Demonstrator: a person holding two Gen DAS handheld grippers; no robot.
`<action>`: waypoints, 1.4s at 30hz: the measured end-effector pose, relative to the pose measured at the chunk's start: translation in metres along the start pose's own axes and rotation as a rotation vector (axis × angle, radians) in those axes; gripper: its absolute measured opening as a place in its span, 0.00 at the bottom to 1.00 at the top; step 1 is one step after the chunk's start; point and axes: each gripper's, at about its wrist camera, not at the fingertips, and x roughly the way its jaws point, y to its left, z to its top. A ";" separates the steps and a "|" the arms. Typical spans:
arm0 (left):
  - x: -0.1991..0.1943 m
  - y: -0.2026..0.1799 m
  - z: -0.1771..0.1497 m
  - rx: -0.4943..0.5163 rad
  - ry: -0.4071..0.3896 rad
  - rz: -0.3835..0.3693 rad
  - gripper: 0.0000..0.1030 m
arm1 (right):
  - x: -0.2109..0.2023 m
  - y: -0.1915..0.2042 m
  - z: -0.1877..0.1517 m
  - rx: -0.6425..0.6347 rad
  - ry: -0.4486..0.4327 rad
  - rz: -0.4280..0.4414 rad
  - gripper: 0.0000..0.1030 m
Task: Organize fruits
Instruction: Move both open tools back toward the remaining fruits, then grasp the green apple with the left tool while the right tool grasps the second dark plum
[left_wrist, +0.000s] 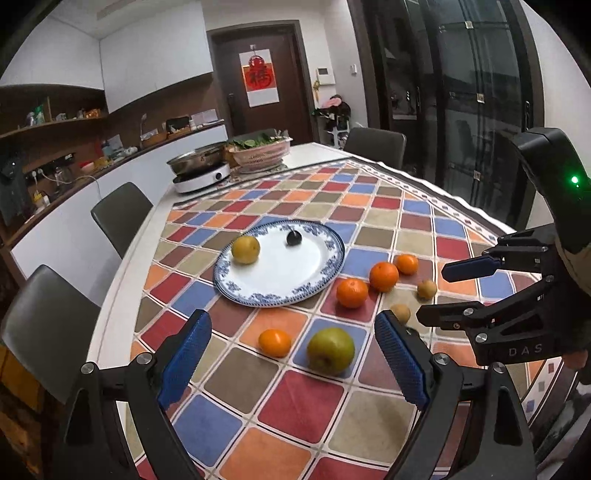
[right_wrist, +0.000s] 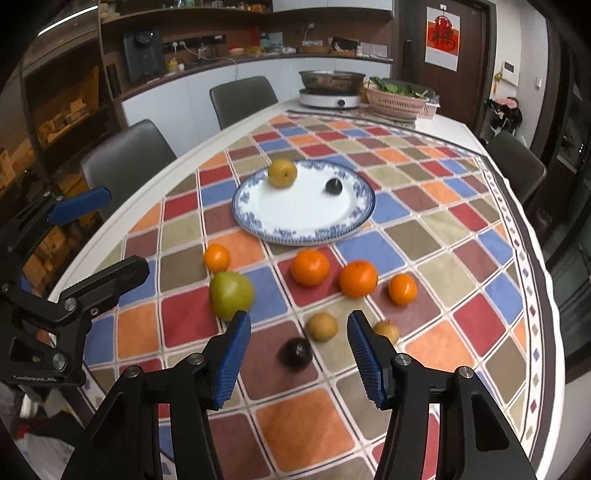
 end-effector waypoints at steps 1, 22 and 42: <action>0.003 -0.001 -0.002 0.006 0.011 -0.006 0.88 | 0.003 0.000 -0.003 -0.004 0.011 0.003 0.54; 0.076 -0.003 -0.031 0.060 0.159 -0.144 0.88 | 0.064 0.000 -0.028 -0.012 0.183 0.035 0.47; 0.111 -0.006 -0.035 -0.012 0.247 -0.240 0.59 | 0.079 -0.009 -0.026 0.031 0.189 0.076 0.32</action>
